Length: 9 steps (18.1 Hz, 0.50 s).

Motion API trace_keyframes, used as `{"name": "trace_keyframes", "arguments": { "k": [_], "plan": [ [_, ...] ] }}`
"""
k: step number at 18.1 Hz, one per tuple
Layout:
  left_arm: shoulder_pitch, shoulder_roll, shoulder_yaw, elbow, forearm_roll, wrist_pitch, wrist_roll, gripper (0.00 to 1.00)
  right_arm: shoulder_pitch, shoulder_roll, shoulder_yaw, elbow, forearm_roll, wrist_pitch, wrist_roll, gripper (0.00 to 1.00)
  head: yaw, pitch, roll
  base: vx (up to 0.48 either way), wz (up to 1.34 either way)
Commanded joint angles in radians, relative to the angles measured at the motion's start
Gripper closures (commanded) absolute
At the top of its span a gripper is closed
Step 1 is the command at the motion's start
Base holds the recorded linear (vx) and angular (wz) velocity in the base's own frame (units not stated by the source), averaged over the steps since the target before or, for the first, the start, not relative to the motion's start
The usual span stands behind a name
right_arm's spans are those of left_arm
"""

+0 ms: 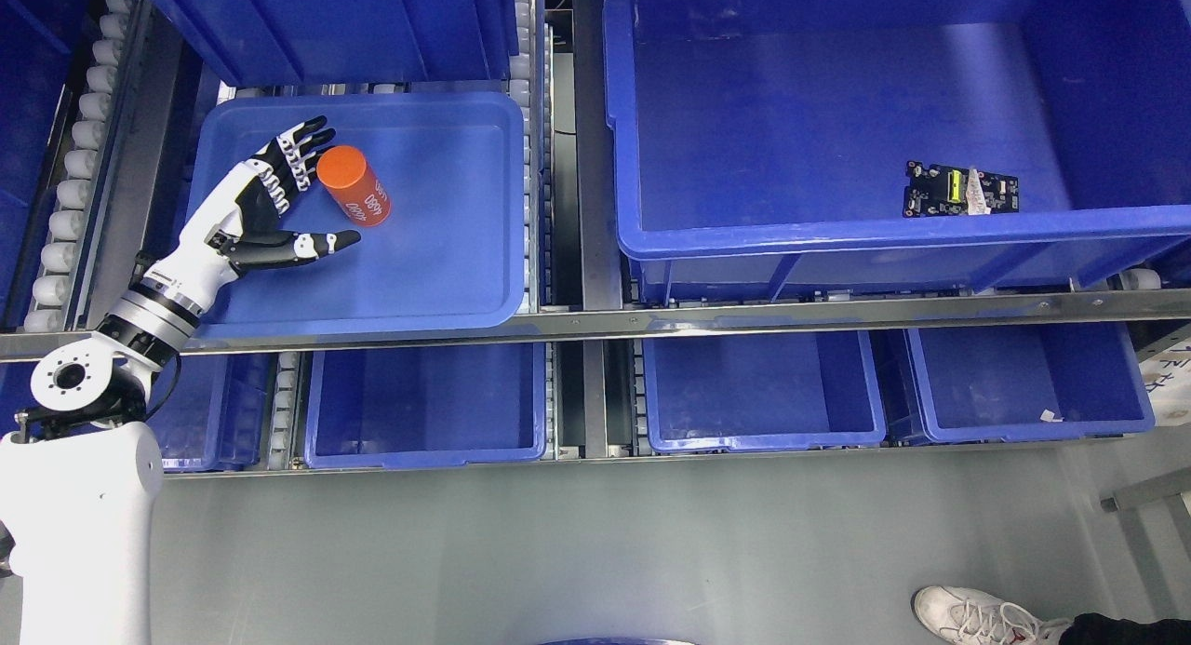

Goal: Grab orange capacitor from left shelf to right desk
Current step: 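Close the left hand around the orange capacitor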

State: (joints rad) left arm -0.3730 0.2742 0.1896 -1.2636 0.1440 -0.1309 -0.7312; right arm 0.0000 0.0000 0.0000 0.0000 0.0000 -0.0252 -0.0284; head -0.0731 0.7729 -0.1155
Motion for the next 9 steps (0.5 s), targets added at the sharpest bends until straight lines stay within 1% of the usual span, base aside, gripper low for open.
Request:
{"name": "trace_keyframes", "arguments": {
  "k": [1,5,9],
  "plan": [
    [-0.018,0.000,-0.064,0.079,-0.023,0.001,0.003,0.04,0.020,-0.017,-0.012,-0.017,0.005,0.002,-0.001,0.00,0.0000,0.000,0.000,0.000,0.00],
    [-0.032,-0.003,-0.064,0.095,-0.024,-0.001,0.004,0.07,0.020,-0.017,-0.012,-0.017,0.005,0.001,-0.001,0.00,0.0000,0.000,0.000,0.000,0.00],
    [-0.046,-0.007,-0.052,0.107,-0.023,-0.004,0.012,0.22,0.020,-0.017,-0.012,-0.017,0.005,0.001,-0.001,0.00,0.0000,0.000,0.000,0.000,0.00]
  ]
}}
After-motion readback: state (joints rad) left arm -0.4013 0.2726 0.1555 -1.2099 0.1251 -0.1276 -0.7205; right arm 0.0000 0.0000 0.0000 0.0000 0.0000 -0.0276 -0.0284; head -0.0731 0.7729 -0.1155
